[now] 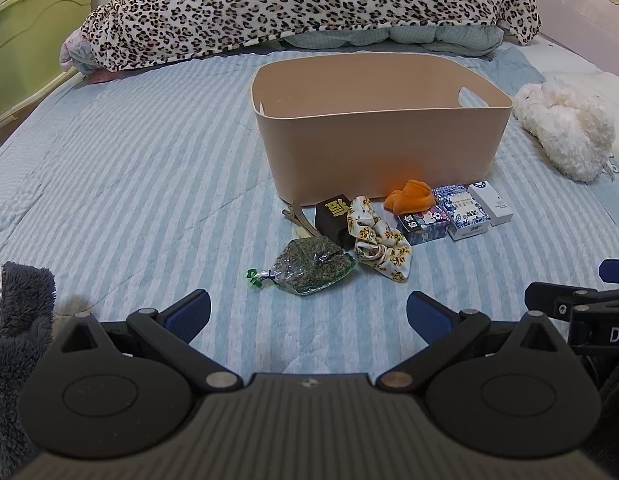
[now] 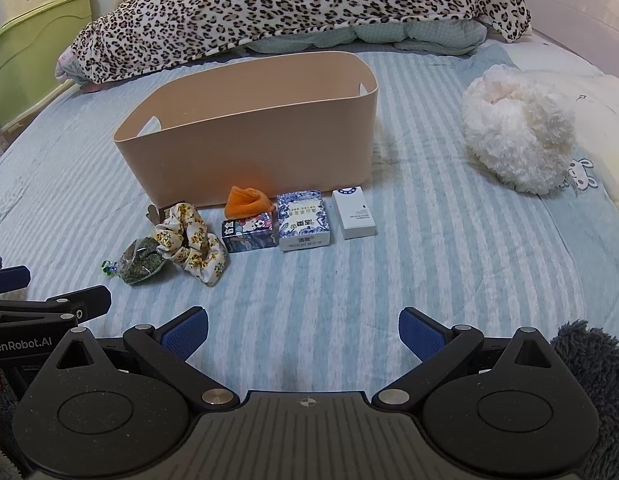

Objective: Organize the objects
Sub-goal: 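Move left tool toward green snack bag while right tool approaches white box, then close left tool on green snack bag while right tool closes on white box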

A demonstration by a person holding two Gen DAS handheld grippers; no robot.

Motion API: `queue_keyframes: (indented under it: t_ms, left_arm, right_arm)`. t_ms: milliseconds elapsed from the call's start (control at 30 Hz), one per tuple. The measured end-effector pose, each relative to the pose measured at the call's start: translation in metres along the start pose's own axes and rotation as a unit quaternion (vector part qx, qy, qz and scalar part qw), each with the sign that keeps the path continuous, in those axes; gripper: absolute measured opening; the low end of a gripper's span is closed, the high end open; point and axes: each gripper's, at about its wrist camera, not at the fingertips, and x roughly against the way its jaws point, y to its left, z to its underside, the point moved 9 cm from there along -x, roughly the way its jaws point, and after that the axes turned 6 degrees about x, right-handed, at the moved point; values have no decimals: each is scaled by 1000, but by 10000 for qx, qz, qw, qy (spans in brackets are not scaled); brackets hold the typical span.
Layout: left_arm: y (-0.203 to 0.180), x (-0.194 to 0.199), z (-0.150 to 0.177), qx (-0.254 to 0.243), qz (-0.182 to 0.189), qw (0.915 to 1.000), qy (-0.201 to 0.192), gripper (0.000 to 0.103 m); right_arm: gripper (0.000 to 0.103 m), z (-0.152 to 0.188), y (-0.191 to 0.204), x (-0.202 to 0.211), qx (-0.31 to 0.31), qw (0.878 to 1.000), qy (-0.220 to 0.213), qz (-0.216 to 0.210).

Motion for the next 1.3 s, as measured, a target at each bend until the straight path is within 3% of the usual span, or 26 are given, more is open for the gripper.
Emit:
queue_keyframes:
  t_ms: [800,1167,1300]
  left_arm:
    - [9,-12,0,-9,-93,10000,13,103]
    - [28,-48,-14,-168,-286,9994,-63,103]
    - [33,-71,-13,-224,-272,9993,136,103]
  right_arm:
    - [103,-6,-11,-5,-54,9998,-41,187]
    - [103,-25,-31,-21,-18,9988,-90,474]
    - [103,-37,-40,-35,121,9979,-4,643]
